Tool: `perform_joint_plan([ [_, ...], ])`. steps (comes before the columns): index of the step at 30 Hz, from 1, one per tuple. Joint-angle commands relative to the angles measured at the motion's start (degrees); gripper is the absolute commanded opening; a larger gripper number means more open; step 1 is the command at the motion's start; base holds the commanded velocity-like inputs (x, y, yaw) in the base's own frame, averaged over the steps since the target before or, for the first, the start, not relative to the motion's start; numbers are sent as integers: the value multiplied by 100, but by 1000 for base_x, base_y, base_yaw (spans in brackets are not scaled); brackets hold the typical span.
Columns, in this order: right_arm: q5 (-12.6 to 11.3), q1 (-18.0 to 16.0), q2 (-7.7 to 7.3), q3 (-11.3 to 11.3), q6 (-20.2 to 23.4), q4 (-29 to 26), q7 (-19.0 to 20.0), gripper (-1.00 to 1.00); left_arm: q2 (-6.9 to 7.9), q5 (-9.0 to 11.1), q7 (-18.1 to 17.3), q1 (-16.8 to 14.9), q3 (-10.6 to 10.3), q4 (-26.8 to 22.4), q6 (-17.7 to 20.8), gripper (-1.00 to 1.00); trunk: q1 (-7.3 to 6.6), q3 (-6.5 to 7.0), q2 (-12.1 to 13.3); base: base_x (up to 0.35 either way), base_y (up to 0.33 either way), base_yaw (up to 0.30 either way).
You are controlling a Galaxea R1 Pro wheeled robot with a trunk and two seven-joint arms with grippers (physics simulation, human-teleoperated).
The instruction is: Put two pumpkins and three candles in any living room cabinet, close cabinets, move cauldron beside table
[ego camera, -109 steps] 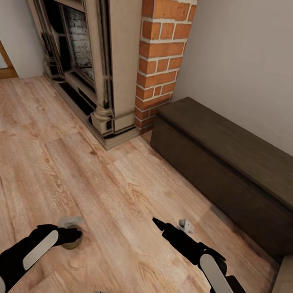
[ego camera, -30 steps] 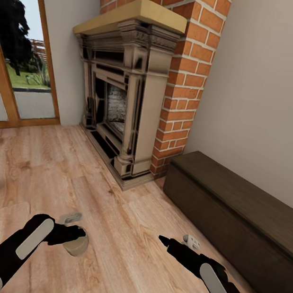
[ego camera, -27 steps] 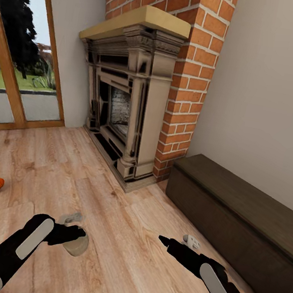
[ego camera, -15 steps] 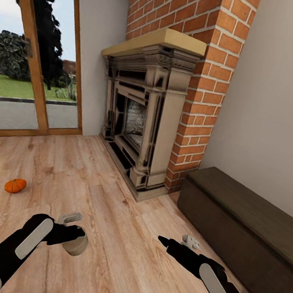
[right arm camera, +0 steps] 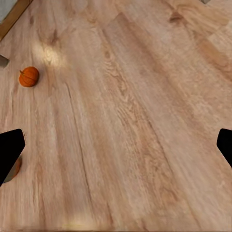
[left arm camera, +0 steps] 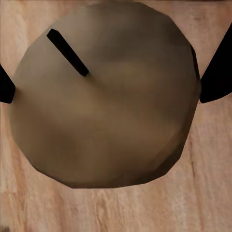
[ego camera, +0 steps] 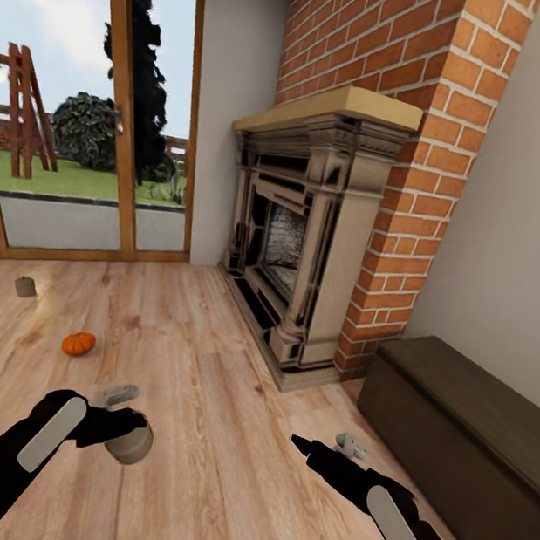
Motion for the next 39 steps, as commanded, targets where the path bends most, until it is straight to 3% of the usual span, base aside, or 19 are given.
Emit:
perform_joint_plan([
  [1,-55,-3,-7,13,5,-10,-42,100,6,70,54,-6,-16,-7,1,-100,-1,-6,-3,0,0,290],
  [9,-54,-3,-5,15,5,-11,-44,100,26,26,32,-6,-18,-19,-13,-100,-1,-6,-3,53,0,277],
  [19,-50,-3,-7,13,-4,-9,-35,100,27,19,30,-6,-19,-6,-16,-100,-1,-6,-3,307,0,65],
  [32,-56,-3,-5,16,-3,-7,-35,100,20,72,20,-6,-20,-39,8,-100,-1,-6,-3,253,0,273],
  [39,-56,-3,-8,3,-2,-27,-9,100,16,107,6,-6,-19,-51,52,-100,-19,148,6,9,0,87],
])
